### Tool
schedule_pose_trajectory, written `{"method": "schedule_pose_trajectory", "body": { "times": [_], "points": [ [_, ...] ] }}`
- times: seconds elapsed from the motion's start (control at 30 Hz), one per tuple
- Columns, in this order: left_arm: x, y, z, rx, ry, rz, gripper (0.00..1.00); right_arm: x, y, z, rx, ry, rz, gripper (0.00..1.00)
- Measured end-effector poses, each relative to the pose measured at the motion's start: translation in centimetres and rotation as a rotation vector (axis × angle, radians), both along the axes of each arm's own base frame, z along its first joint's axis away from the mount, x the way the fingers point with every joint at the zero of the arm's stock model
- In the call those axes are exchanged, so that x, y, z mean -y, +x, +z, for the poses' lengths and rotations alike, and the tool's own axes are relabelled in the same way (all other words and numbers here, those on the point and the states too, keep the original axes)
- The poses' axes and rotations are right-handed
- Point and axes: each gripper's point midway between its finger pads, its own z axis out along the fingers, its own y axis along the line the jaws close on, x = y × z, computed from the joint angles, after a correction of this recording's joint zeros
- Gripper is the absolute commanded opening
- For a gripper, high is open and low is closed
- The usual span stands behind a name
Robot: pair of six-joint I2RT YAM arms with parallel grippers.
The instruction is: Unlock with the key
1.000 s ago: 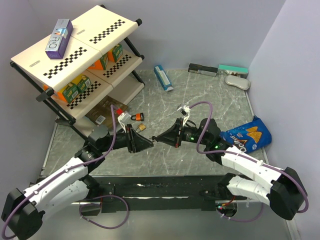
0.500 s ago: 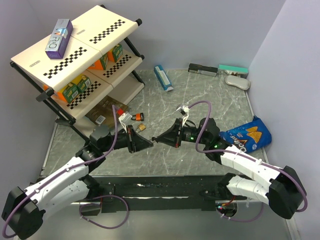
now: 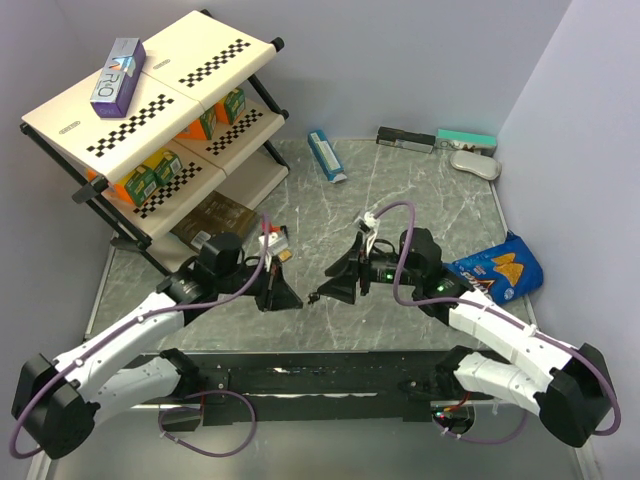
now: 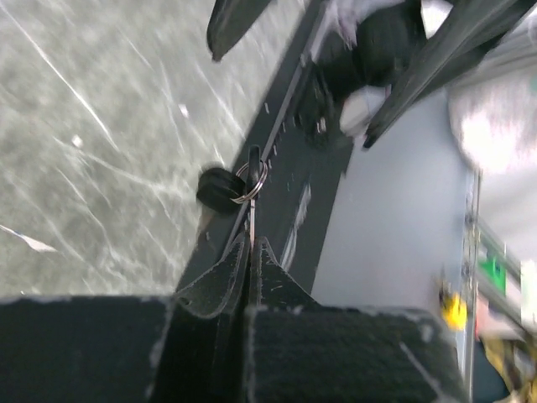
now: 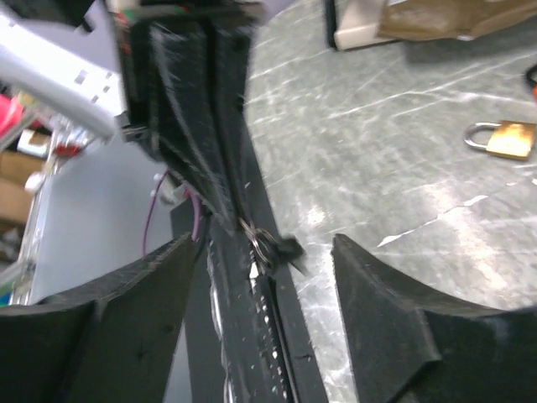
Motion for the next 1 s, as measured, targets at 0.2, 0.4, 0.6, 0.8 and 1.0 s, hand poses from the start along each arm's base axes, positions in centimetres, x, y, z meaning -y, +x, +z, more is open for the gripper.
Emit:
{"method": "schedule_pose_trajectory", "body": {
  "times": [0.2, 0.4, 0.6, 0.8, 1.0],
  "points": [
    [-0.1, -1.2, -1.4, -0.033, 0.056, -0.109, 0.01, -1.6, -2.2, -0.6, 0.001, -0.034, 0.128, 0.63],
    [-0.1, -2.2, -1.6, -0.048, 0.048, -0.186, 0.01, -3.0, -3.8, -2.9, -0.043, -0.09, 0.212, 0.64],
    [0.0, -3.1, -1.1, -0.056, 0.019, -0.237, 0.01, -4.3, -4.4, -3.9, -0.064, -0.12, 0.278, 0.62],
    [0.0, -3.3, -1.0, -0.06, 0.014, -0.247, 0.01, -5.0, -4.7, -3.9, -0.048, -0.142, 0.322, 0.38],
    [0.0, -2.7, -1.2, -0.05, 0.027, -0.218, 0.01, -4.5, -5.1, -4.4, -0.045, -0.167, 0.335, 0.25]
  ]
}}
